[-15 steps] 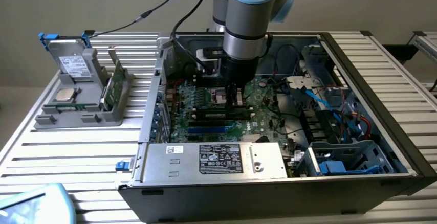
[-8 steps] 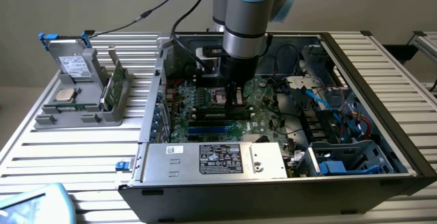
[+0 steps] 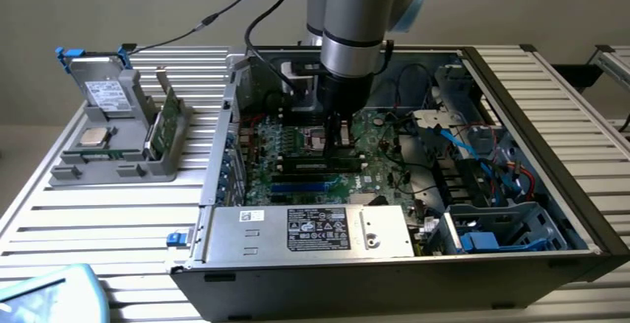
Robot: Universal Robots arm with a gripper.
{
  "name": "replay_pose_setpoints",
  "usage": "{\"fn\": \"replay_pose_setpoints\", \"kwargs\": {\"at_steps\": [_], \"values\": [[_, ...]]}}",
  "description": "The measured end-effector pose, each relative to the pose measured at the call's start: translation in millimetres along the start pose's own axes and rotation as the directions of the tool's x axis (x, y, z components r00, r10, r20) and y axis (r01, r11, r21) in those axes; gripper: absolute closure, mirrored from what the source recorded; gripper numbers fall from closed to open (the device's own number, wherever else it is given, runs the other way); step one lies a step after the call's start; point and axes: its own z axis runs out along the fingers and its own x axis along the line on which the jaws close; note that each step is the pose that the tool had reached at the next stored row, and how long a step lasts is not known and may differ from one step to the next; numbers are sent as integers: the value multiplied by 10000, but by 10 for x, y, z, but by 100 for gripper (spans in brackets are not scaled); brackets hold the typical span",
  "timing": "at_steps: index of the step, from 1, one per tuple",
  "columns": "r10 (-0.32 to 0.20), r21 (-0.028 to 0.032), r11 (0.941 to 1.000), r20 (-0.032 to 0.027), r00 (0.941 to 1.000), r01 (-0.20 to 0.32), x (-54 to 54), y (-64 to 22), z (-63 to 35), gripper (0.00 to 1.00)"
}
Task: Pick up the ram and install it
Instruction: 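Insert the ram into the slot, then press down the ram until it locks into place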
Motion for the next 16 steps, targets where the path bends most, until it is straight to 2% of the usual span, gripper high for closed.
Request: {"fn": "replay_pose_setpoints", "kwargs": {"at_steps": [4,16], "values": [[10,0,10000,2,10000,-10,3,9,-67,72],[12,0,10000,2,10000,-12,3,10,-68,72]]}}
